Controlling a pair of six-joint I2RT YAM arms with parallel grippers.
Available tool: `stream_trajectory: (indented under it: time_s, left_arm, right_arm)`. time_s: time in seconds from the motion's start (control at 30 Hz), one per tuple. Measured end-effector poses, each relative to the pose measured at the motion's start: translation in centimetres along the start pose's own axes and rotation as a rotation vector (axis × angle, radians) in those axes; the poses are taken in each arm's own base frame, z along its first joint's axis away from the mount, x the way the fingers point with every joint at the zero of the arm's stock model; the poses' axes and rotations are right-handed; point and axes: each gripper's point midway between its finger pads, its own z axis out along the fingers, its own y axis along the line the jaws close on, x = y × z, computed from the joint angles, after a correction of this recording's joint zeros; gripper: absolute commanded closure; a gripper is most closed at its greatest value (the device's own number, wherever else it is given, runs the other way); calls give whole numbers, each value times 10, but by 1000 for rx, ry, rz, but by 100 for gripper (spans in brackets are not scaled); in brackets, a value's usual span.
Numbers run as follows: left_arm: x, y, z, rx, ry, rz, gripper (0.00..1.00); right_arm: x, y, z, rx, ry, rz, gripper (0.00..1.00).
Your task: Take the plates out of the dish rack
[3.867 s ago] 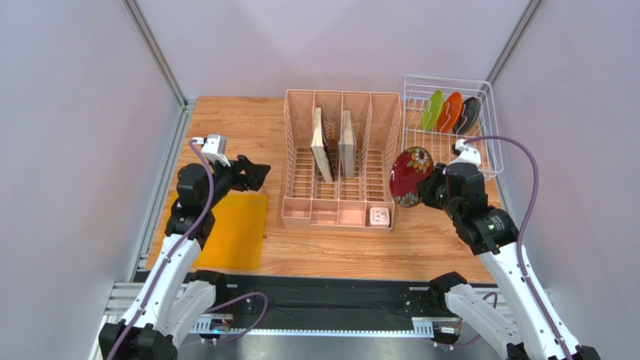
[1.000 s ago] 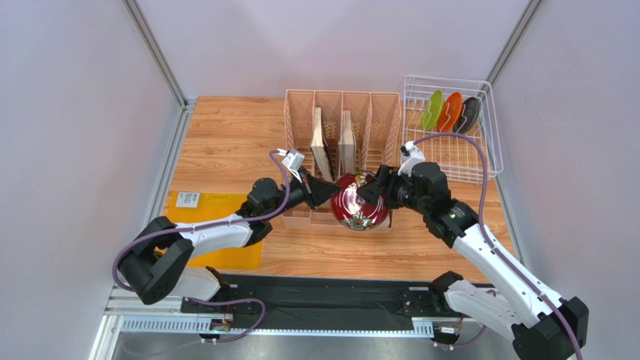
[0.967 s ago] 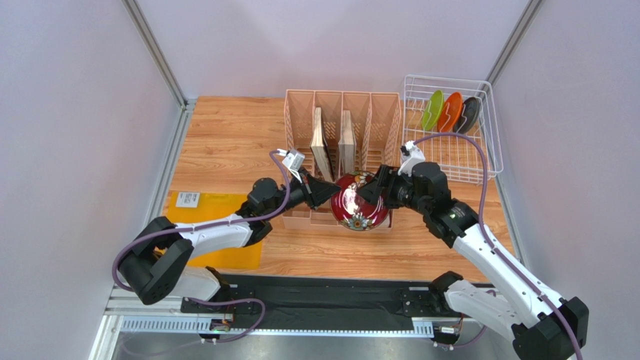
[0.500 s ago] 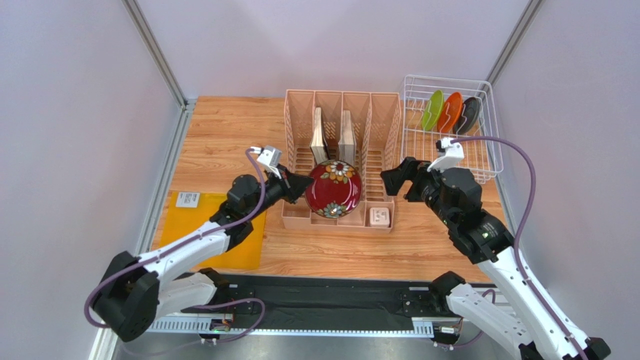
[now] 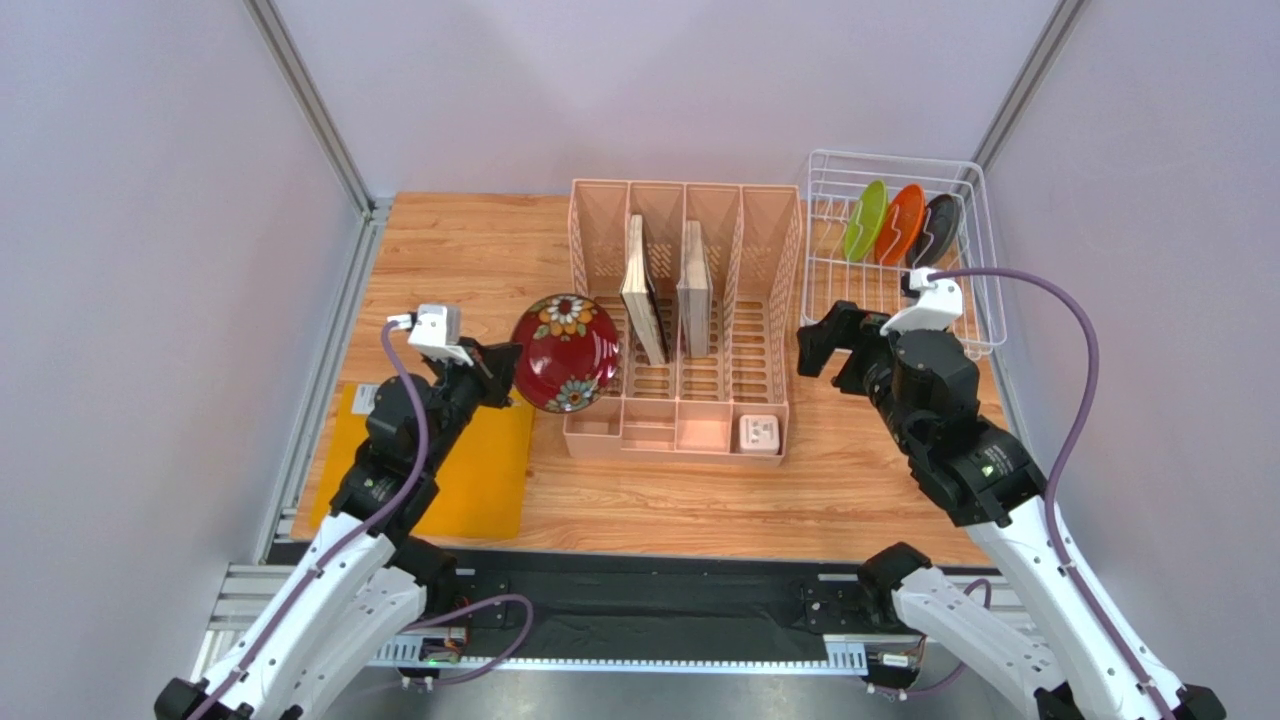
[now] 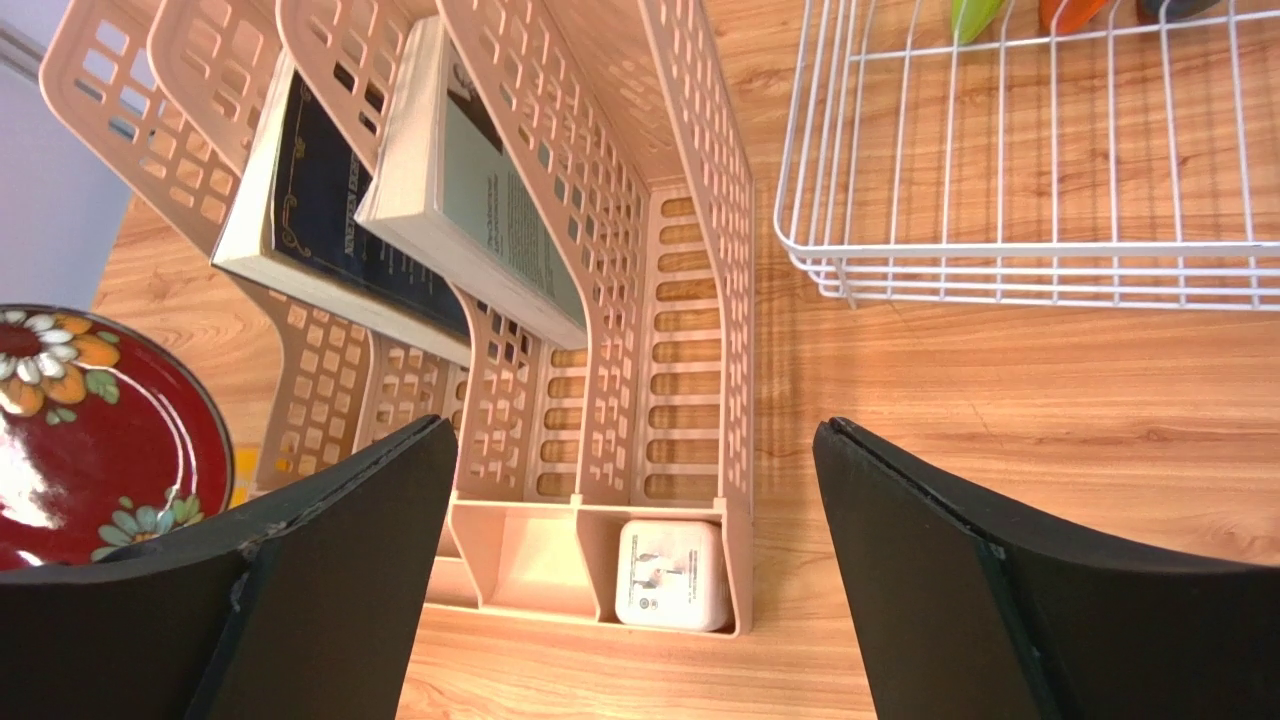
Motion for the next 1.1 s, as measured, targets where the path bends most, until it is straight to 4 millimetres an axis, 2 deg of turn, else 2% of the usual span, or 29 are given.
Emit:
stream_trajectory:
  time_s: [0.17, 0.37, 0.53, 0.63, 0.73, 0.87, 0.97, 1.1]
  left_arm:
    - [-8, 33, -7, -143, -9, 26, 100]
    - [-3, 89, -9, -330, 17, 3, 100]
    - [-1, 129, -5, -412, 21, -68, 100]
    - [7, 150, 7, -427, 45, -121, 100]
    - [25, 172, 24, -423, 92, -193, 100]
    - [41, 193, 48, -396, 149, -262, 100]
    - [40, 205, 71, -357, 152, -289, 100]
    - [28, 230, 103, -319, 117, -313, 100]
  right_arm:
    - [-7, 0, 2, 14, -9, 3, 4]
    - [0, 0, 16, 34, 30, -13, 4]
    - [4, -1, 24, 47, 49, -16, 4]
    - [1, -2, 34, 59, 51, -9, 4]
    - [-3, -7, 51, 87, 53, 8, 4]
    - [-3, -23, 77, 149, 71, 50, 4]
    - [-13, -41, 98, 194, 73, 104, 4]
    - [-34, -72, 121, 240, 41, 179, 5]
